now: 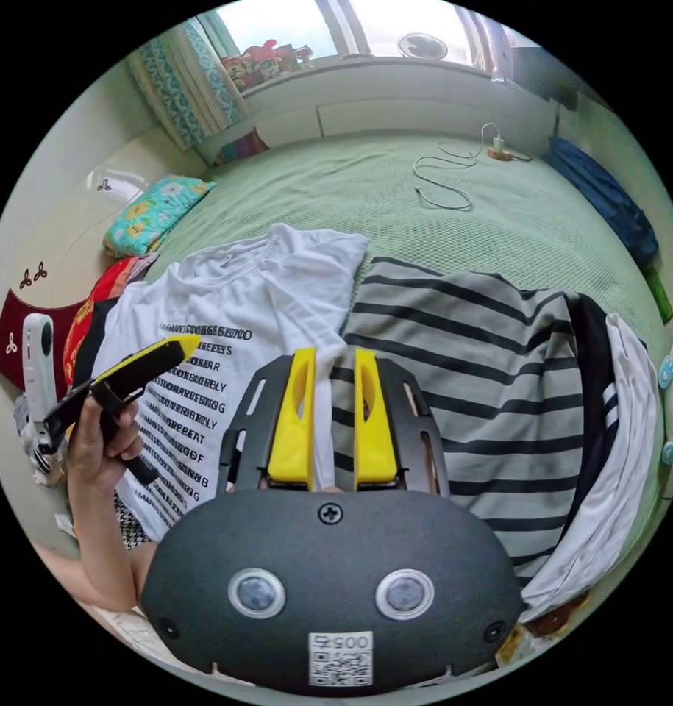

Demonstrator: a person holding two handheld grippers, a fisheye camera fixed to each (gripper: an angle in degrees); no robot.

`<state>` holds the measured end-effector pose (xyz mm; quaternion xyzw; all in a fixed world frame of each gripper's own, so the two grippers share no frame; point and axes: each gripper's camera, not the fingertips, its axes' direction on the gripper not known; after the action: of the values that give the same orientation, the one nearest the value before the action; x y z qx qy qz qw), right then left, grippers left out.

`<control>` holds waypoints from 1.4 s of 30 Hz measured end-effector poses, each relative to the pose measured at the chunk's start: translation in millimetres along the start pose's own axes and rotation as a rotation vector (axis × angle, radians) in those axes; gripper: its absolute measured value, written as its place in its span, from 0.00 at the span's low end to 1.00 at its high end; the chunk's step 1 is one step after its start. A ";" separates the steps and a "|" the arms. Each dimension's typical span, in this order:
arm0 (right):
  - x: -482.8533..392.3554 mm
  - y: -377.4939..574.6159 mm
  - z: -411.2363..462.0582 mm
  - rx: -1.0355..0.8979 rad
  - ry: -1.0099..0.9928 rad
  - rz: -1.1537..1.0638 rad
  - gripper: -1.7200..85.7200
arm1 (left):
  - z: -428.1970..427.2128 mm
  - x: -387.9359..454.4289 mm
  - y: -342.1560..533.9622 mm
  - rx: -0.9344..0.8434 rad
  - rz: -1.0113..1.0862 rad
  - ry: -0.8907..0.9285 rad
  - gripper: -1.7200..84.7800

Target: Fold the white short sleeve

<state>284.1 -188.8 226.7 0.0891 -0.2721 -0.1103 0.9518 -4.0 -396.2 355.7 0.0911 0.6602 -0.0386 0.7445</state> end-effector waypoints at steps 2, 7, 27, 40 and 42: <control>-4.9 0.7 3.8 -0.009 0.019 0.002 0.07 | 2.5 -0.6 -0.3 -0.009 0.004 -0.004 0.02; -22.6 7.5 -12.2 0.064 -0.023 -0.028 0.02 | 7.6 -1.9 -0.8 -0.015 0.014 -0.014 0.02; -133.4 29.6 -14.0 0.000 0.142 -0.455 0.11 | 46.7 -12.0 -1.3 -0.088 0.014 0.042 0.02; -147.0 34.1 -2.2 -0.027 0.472 -0.522 0.00 | 120.2 16.3 4.6 -0.280 0.085 0.133 0.02; -142.7 32.7 -2.3 -0.050 0.454 -0.512 0.00 | 126.6 14.6 4.9 -0.299 0.066 0.140 0.02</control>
<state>172.6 -120.2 161.1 0.1536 -0.0192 -0.3297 0.9313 122.3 -414.1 355.7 0.0036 0.7055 0.0909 0.7029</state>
